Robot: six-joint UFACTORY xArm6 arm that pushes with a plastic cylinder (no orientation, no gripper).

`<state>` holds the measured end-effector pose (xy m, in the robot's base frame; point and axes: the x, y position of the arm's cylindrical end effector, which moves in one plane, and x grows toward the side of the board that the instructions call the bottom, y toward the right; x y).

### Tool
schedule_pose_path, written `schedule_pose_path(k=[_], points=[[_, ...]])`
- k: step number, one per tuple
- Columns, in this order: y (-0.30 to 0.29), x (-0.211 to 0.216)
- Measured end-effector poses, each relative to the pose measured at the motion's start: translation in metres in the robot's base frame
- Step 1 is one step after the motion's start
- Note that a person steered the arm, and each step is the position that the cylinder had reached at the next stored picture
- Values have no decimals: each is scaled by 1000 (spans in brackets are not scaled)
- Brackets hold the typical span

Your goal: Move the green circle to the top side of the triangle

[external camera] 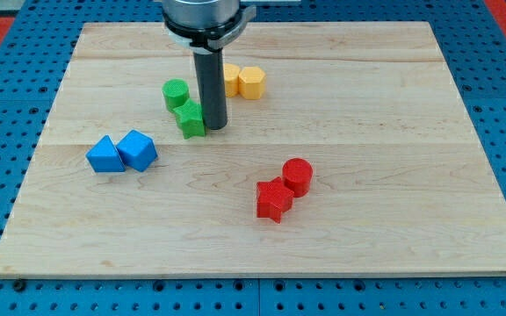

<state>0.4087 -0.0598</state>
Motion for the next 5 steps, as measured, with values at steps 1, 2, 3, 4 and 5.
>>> schedule_pose_path(k=[1,2,3,4,5], points=[[-4,8],[-4,41],[-7,42],[-9,13],[-16,-20]])
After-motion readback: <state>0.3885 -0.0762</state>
